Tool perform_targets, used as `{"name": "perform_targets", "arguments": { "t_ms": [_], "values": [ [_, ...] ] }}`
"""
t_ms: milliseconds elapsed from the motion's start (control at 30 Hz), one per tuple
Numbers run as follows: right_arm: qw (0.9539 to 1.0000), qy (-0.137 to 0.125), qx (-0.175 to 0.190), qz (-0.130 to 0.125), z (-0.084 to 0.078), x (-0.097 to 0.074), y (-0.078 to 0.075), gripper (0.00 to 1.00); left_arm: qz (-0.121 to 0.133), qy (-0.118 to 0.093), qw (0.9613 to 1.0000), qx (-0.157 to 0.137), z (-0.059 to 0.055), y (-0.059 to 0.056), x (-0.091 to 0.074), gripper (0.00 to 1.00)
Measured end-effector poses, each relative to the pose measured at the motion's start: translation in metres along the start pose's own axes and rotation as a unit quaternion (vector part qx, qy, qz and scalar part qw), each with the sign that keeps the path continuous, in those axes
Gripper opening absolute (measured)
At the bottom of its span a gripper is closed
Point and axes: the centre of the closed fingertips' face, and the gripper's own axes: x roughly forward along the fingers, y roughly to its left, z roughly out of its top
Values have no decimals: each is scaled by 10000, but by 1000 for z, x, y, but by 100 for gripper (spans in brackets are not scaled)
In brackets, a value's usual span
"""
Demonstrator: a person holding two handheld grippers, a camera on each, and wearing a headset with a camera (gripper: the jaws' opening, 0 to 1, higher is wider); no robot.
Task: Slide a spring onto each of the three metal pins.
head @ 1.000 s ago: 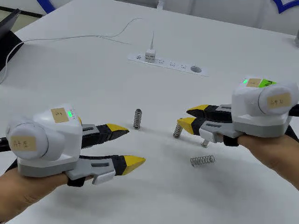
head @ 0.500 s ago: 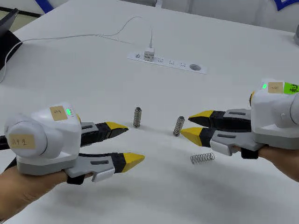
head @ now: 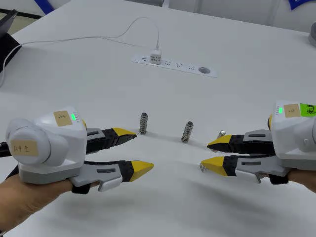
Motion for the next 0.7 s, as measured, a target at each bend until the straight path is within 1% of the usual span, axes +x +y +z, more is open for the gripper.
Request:
{"name": "perform_targets", "arguments": {
  "t_ms": [33, 67, 300, 467, 700],
  "values": [
    [10000, 78, -57, -16, -5, 1, -2, 23, -11, 5, 10000, 9, 0, -1, 1, 43],
    [9999, 103, -52, -9, -7, 2, -3, 23, -25, 11, 10000, 18, 1, -2, 1, 43],
    [9995, 300, 86, 16, -26, 6, -17, 23, -34, 19, 10000, 36, 1, -3, 1, 42],
    [9989, 415, 185, 125, -34, 9, -20, 22, -45, 22, 10000, 34, 1, -4, 1, 42],
    [9978, 580, 220, 227, -46, 13, -22, 22, -67, 34, 10000, 43, 1, -5, 2, 42]
  ]
}}
